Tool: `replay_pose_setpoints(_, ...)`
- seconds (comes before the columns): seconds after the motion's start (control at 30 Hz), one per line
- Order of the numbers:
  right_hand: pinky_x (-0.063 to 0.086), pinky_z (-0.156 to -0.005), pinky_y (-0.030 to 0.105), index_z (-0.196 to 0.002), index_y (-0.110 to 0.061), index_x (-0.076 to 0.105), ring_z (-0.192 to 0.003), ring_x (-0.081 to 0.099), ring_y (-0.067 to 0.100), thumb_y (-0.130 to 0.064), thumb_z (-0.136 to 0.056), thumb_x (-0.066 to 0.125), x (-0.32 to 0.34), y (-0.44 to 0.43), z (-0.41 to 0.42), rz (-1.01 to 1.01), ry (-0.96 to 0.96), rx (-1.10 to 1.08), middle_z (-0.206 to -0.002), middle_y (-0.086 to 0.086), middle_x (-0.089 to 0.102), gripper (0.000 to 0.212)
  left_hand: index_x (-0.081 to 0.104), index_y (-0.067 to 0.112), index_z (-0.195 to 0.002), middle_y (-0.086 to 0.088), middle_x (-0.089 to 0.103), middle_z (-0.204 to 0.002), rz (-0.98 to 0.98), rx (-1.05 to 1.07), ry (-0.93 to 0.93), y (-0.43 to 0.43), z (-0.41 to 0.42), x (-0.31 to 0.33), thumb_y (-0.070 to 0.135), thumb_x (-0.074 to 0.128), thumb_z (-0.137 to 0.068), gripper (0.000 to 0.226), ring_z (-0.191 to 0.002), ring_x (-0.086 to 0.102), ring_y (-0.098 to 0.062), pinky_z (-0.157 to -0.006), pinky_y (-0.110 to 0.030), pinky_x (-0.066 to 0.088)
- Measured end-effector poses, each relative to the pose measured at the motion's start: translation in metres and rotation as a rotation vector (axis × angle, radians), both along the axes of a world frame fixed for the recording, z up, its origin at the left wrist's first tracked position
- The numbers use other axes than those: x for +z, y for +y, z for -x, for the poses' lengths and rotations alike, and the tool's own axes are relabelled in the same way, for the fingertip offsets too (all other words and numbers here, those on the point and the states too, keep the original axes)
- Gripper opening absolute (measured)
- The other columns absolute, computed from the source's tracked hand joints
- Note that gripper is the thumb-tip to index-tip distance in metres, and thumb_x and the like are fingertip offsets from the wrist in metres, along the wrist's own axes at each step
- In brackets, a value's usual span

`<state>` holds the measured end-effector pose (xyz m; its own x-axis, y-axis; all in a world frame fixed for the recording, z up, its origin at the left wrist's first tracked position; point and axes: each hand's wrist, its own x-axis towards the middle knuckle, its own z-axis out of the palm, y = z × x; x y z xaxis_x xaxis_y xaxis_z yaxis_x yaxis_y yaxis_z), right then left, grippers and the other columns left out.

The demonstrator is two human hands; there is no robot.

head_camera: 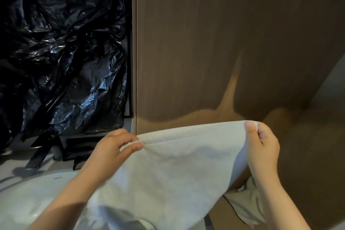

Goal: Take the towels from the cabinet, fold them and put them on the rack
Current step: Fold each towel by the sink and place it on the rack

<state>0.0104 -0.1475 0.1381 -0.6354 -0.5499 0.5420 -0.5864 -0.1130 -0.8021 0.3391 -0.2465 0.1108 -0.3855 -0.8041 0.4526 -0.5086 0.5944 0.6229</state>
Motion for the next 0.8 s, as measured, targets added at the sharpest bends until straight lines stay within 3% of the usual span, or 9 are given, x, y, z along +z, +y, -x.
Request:
replay_pose_setpoints(0.1, 0.043, -0.063, 0.026, -0.084, -0.017, 0.062, -0.074, 0.056, 0.002, -0.032, -0.101, 0.048, -0.006, 0.000, 0.003, 0.000, -0.032, -0.038, -0.077, -0.004, 0.061, 0.026, 0.051, 0.040, -0.092, 0.013, 0.057, -0.073, -0.093, -0.009, 0.013, -0.001, 0.003, -0.001, 0.041, 0.067, -0.085, 0.018, -0.065, 0.053, -0.004, -0.057, -0.019, 0.040)
replay_pose_setpoints(0.17, 0.042, -0.063, 0.024, -0.087, -0.016, 0.062, -0.075, 0.057, 0.006, -0.034, -0.102, 0.047, -0.012, -0.001, 0.006, -0.017, -0.041, -0.055, -0.078, -0.005, 0.061, 0.027, 0.053, 0.043, -0.089, 0.012, 0.053, -0.068, -0.063, -0.044, -0.094, -0.001, 0.005, -0.001, 0.046, 0.061, -0.088, 0.008, -0.067, 0.052, -0.003, -0.058, -0.018, 0.038)
replay_pose_setpoints(0.23, 0.042, -0.063, 0.026, -0.087, -0.015, 0.061, -0.074, 0.057, 0.010, -0.035, -0.102, 0.046, -0.020, -0.001, 0.012, -0.048, -0.046, -0.070, -0.077, -0.003, 0.060, 0.029, 0.061, 0.031, -0.076, 0.010, 0.052, -0.070, -0.006, -0.100, -0.202, 0.003, 0.008, -0.005, 0.054, 0.050, -0.093, 0.031, -0.073, 0.052, -0.004, -0.064, -0.022, 0.038)
replay_pose_setpoints(0.33, 0.045, -0.068, 0.033, -0.085, -0.014, 0.061, -0.075, 0.058, 0.018, -0.036, -0.102, 0.044, -0.039, -0.002, 0.022, -0.125, -0.049, -0.089, -0.076, 0.000, 0.060, 0.032, 0.062, 0.011, -0.077, 0.007, 0.053, -0.077, 0.023, -0.139, -0.229, 0.010, 0.013, -0.017, 0.057, 0.034, -0.093, 0.057, -0.078, 0.052, -0.006, -0.071, -0.025, 0.041)
replay_pose_setpoints(0.5, 0.043, -0.064, 0.033, -0.079, -0.015, 0.059, -0.071, 0.058, 0.019, -0.040, -0.102, 0.042, -0.068, -0.003, 0.024, -0.227, -0.056, -0.148, -0.071, 0.000, 0.060, 0.038, 0.051, 0.007, -0.069, -0.004, 0.054, -0.064, -0.120, -0.076, -0.265, 0.009, 0.020, -0.041, 0.038, 0.042, -0.099, 0.044, -0.064, 0.052, -0.018, -0.065, -0.032, 0.040)
replay_pose_setpoints(0.63, 0.038, -0.056, 0.035, -0.065, -0.016, 0.048, -0.061, 0.052, 0.024, -0.040, -0.103, 0.040, -0.081, 0.001, 0.023, -0.298, -0.057, -0.188, -0.061, 0.004, 0.053, 0.046, 0.038, 0.015, -0.060, 0.005, 0.037, -0.055, -0.200, -0.096, -0.197, 0.012, 0.025, -0.048, 0.041, 0.049, -0.096, 0.047, -0.053, 0.035, -0.007, -0.055, -0.027, 0.032)
replay_pose_setpoints(0.7, 0.044, -0.061, 0.038, -0.072, -0.010, 0.053, -0.069, 0.057, 0.028, -0.039, -0.103, 0.038, -0.088, 0.005, 0.024, -0.413, -0.030, -0.197, -0.069, 0.007, 0.059, 0.045, 0.041, 0.015, -0.063, 0.004, 0.037, -0.056, -0.220, -0.125, -0.159, 0.015, 0.026, -0.050, 0.049, 0.052, -0.092, 0.046, -0.053, 0.035, -0.007, -0.054, -0.025, 0.032)
replay_pose_setpoints(0.8, 0.051, -0.079, 0.045, -0.104, -0.006, 0.061, -0.092, 0.062, 0.035, -0.037, -0.103, 0.039, -0.092, 0.009, 0.022, -0.611, 0.037, -0.167, -0.098, 0.015, 0.067, 0.038, 0.053, 0.015, -0.064, -0.001, 0.052, -0.062, -0.223, -0.145, -0.209, 0.018, 0.030, -0.052, 0.054, 0.051, -0.089, 0.046, -0.058, 0.048, -0.011, -0.063, -0.027, 0.041)
